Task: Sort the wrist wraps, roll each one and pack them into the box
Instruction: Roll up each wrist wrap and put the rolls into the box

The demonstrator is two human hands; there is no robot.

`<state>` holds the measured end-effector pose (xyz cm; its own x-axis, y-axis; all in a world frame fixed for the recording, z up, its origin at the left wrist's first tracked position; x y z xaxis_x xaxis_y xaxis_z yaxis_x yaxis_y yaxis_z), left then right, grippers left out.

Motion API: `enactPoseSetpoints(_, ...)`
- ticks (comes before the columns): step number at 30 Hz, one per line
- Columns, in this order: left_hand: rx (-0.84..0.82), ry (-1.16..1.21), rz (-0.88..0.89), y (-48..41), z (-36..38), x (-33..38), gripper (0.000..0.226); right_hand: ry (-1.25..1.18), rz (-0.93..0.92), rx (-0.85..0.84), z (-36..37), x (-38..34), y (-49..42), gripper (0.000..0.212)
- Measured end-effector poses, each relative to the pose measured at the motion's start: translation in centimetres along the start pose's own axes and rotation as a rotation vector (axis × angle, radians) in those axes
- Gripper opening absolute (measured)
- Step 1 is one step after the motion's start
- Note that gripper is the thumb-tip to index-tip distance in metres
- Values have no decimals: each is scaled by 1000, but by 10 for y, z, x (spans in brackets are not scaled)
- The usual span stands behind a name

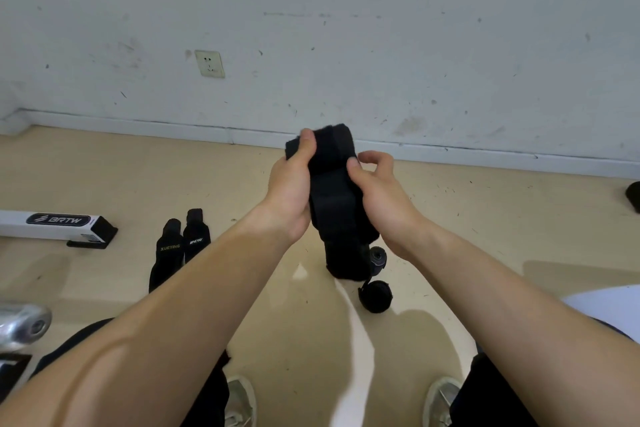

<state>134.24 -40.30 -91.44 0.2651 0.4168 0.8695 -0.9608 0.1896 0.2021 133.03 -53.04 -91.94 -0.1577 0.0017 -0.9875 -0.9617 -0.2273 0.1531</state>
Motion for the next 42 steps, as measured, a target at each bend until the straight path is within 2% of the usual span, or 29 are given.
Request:
enactPoseSetpoints(4, 64, 85, -25, -3, -8, 3, 58, 144, -58, 77, 5, 8, -2, 14)
enactPoseSetpoints(9, 87, 96, 5, -3, -7, 2, 57, 101, -49, 170, -1, 9, -4, 20)
enactPoseSetpoints(16, 176, 99, 53, -8, -15, 5, 57, 120, 10, 200, -4, 11, 0, 28)
enactPoseSetpoints(22, 268, 60, 84, -10, -20, 4, 60, 274, -5, 109, 3, 7, 1, 30)
enactPoseSetpoints(26, 307, 25, 74, -9, -21, 3, 56, 196, 2, 1, 6, 8, 1, 29)
enactPoseSetpoints(30, 250, 47, 69, -10, -16, 2, 58, 360, 21, 84, 0, 11, 0, 28)
enactPoseSetpoints(34, 224, 73, 52, -12, -14, 3, 58, 285, 64, 134, -4, 15, -1, 39)
enactPoseSetpoints(38, 239, 88, 37, -16, -21, 6, 60, 436, 49, 72, 1, 11, -4, 22)
enactPoseSetpoints(42, 274, 105, 57, -19, -31, 13, 61, 273, 83, 17, 4, 13, -1, 30)
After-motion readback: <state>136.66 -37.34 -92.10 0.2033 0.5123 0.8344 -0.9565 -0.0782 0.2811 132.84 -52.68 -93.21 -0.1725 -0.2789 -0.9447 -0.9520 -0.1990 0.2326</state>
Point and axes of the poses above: each hand's wrist, its own y-axis away from the middle knuckle, its own z-axis out of the palm, x = y × z, the point moved 5 cm from there along -y, towards the middle knuckle, and after that the axes turned 12 degrees about -x, right-handed, at the moved point
